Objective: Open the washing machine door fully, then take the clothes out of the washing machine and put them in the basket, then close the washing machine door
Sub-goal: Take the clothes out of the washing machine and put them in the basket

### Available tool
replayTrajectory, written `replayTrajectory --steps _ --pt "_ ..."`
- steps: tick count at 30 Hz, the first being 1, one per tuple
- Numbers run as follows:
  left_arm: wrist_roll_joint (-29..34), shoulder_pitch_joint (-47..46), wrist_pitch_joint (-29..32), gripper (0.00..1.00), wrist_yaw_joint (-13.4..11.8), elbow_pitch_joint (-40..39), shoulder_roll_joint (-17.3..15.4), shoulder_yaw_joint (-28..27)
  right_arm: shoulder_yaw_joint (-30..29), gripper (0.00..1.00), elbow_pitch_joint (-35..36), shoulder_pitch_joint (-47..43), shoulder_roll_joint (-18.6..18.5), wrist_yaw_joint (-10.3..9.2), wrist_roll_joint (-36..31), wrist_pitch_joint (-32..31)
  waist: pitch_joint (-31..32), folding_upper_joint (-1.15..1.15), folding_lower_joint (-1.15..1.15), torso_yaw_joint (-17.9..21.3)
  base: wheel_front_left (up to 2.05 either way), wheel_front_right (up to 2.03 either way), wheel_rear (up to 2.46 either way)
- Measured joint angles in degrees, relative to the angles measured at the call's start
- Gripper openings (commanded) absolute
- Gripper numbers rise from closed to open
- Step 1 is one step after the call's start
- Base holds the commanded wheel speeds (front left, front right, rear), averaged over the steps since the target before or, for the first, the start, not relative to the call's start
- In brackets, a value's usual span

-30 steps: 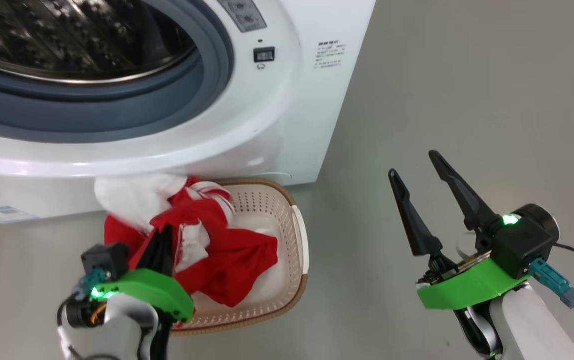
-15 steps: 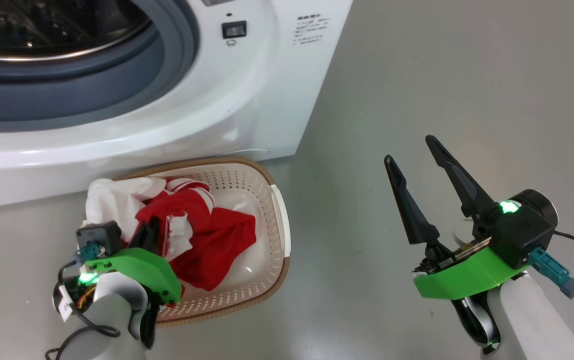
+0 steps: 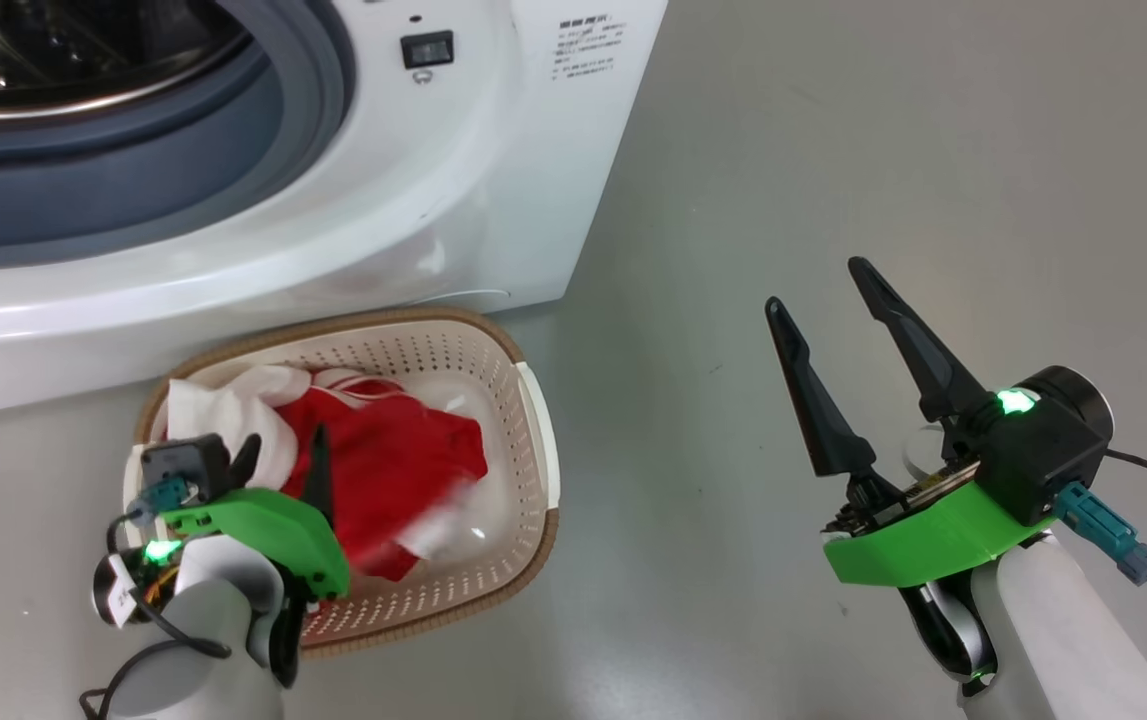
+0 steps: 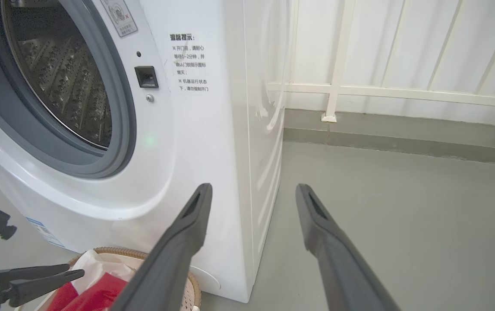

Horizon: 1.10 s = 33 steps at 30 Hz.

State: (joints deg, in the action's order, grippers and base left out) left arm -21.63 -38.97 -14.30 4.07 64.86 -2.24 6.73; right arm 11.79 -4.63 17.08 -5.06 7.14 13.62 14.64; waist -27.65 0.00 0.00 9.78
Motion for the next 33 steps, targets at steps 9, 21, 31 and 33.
replayTrajectory --steps 9,21,31,33 --pt "1.6 0.4 0.0 1.0 0.5 -7.1 0.2 -0.7 -0.1 1.0 -0.9 0.0 0.1 0.0 0.0 0.0 3.1 0.0 0.0 -1.0 0.0 0.0 0.0" --pt "4.1 9.4 0.0 1.0 0.5 -20.6 0.4 -3.9 -0.2 1.0 -2.3 -0.9 0.1 0.0 0.0 0.0 9.3 0.0 0.0 -2.8 0.0 0.0 0.0" --pt "6.4 17.1 0.0 1.0 0.2 -33.8 0.4 -6.6 -1.9 1.0 -4.7 -2.4 0.5 0.0 -0.7 0.0 15.4 0.0 0.0 -4.2 0.0 0.0 0.0" --pt "6.7 18.4 0.0 1.0 0.2 -35.9 0.4 -6.8 -2.1 1.0 -5.0 -3.0 0.6 0.0 -1.1 0.0 16.5 0.0 0.0 -4.5 0.0 0.0 0.0"
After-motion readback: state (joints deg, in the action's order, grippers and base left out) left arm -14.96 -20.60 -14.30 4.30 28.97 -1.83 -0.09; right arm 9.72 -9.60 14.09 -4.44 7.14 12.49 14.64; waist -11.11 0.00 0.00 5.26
